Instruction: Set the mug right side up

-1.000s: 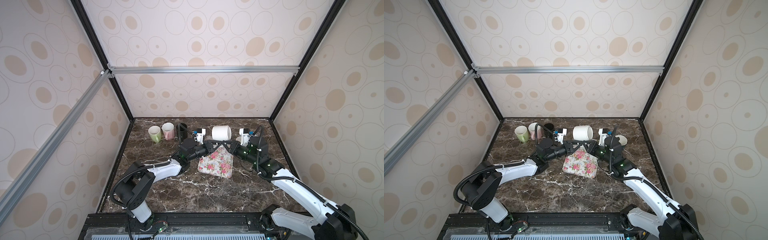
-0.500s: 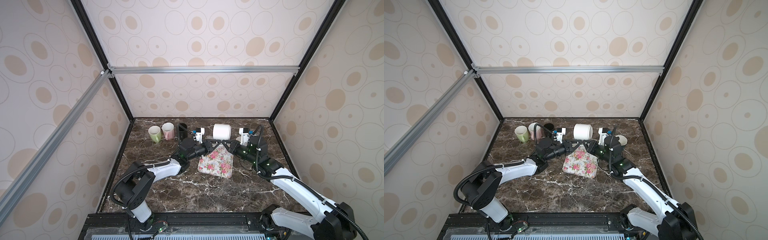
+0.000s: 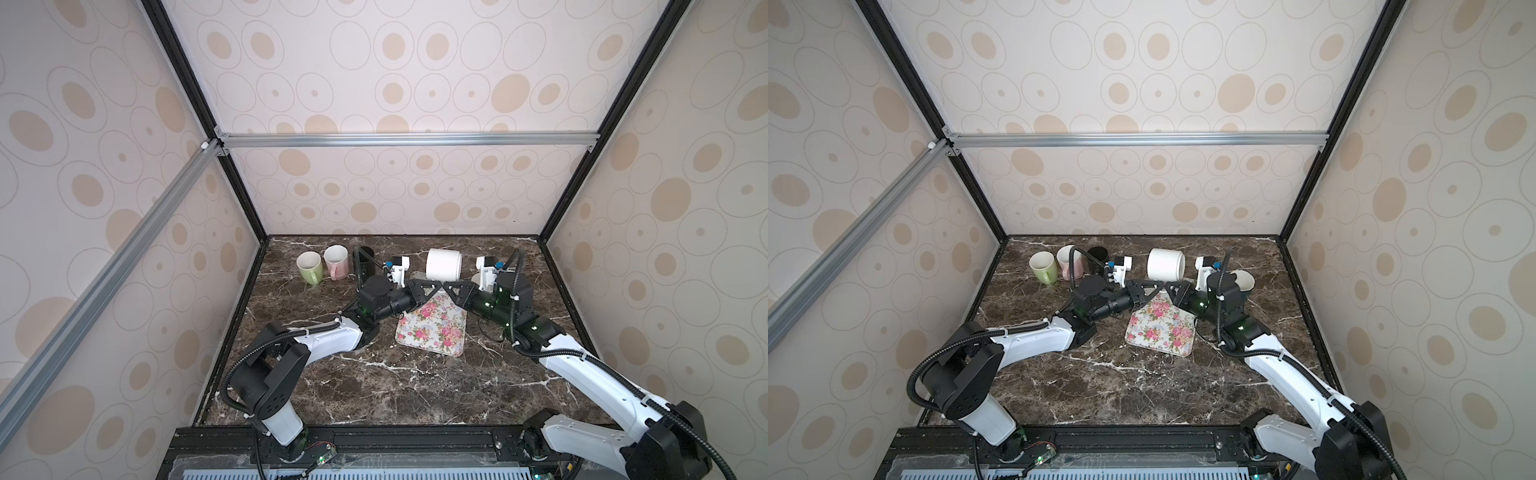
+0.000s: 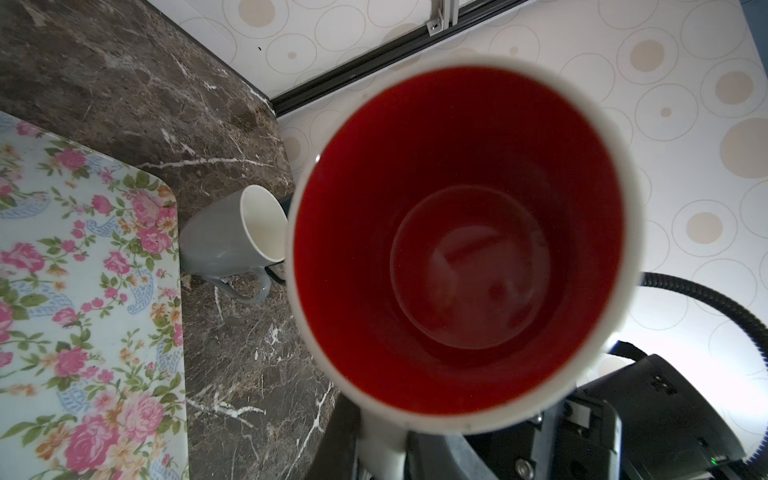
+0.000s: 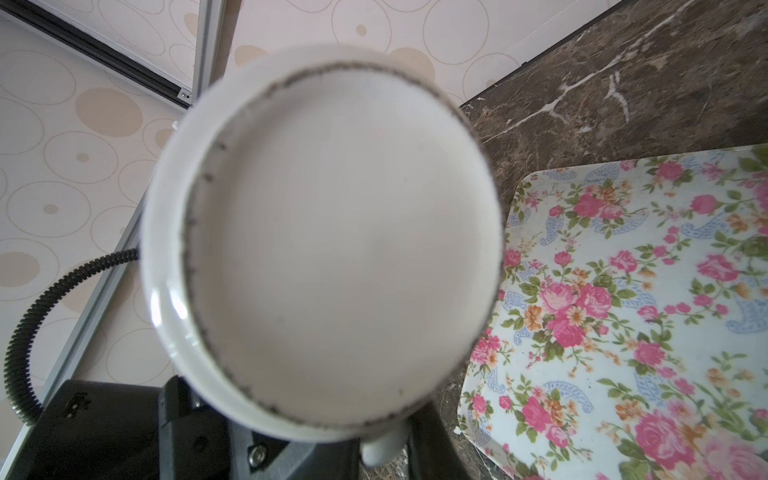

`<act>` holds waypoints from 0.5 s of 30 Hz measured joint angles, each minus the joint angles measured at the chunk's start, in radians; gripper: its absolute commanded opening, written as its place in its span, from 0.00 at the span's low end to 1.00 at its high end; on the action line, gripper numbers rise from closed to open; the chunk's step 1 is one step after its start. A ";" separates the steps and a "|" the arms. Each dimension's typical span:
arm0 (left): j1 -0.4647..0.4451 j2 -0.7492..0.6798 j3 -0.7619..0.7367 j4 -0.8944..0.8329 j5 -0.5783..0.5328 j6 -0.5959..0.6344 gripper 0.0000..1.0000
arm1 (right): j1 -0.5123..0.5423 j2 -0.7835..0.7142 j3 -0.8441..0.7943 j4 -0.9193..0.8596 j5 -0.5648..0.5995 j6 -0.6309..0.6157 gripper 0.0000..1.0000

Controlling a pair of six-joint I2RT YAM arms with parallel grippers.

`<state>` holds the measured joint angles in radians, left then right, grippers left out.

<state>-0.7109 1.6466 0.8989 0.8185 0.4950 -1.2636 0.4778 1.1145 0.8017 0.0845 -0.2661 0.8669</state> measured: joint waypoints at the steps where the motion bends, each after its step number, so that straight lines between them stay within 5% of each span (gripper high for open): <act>1: -0.002 0.000 0.000 -0.003 -0.003 0.006 0.00 | 0.001 0.000 0.000 -0.002 -0.004 -0.002 0.30; 15: -0.014 0.043 0.002 -0.023 -0.016 0.033 0.00 | 0.007 -0.012 -0.028 -0.035 0.001 -0.006 0.51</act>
<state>-0.7254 1.6897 0.9005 0.7959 0.4786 -1.2304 0.4847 1.1027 0.7738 0.0494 -0.2649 0.8612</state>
